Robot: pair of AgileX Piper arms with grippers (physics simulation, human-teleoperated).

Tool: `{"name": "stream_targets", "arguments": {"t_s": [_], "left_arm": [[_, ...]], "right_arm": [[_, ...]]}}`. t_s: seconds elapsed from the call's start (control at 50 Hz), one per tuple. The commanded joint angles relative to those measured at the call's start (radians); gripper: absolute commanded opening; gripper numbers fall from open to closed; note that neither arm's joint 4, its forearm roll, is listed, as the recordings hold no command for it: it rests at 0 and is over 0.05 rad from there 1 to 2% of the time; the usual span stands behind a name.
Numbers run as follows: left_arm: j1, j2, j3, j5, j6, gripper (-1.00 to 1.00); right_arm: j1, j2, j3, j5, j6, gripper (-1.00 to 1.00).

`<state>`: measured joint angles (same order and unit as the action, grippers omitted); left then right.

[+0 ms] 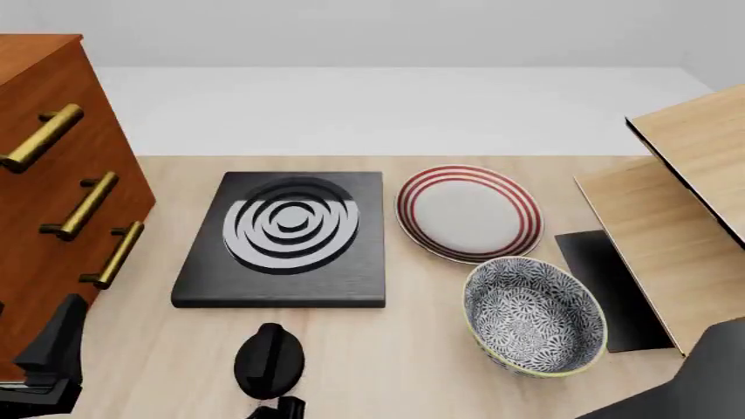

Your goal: Pick up the cream cheese and put it in the bowl.

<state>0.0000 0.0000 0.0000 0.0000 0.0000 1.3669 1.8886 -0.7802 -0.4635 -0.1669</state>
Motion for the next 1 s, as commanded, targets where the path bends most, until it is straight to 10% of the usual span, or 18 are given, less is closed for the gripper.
{"name": "stream_targets", "arguments": {"t_s": [0.02, 0.4, 0.42, 1.0], "left_arm": [[0.000, 0.000, 0.000, 0.000, 0.000, 1.00], [0.000, 0.000, 0.000, 0.000, 0.000, 1.00], [0.000, 0.000, 0.000, 0.000, 0.000, 1.00], [0.000, 0.000, 0.000, 0.000, 0.000, 1.00]], "right_arm": [[0.003, 0.037, -0.017, -0.013, 0.020, 1.00], [-0.013, 0.056, -0.006, -0.042, 0.048, 1.00], [-0.012, 0.054, -0.004, -0.043, 0.043, -1.00], [-0.048, -0.294, 0.210, 0.035, -0.006, -1.00]]}}
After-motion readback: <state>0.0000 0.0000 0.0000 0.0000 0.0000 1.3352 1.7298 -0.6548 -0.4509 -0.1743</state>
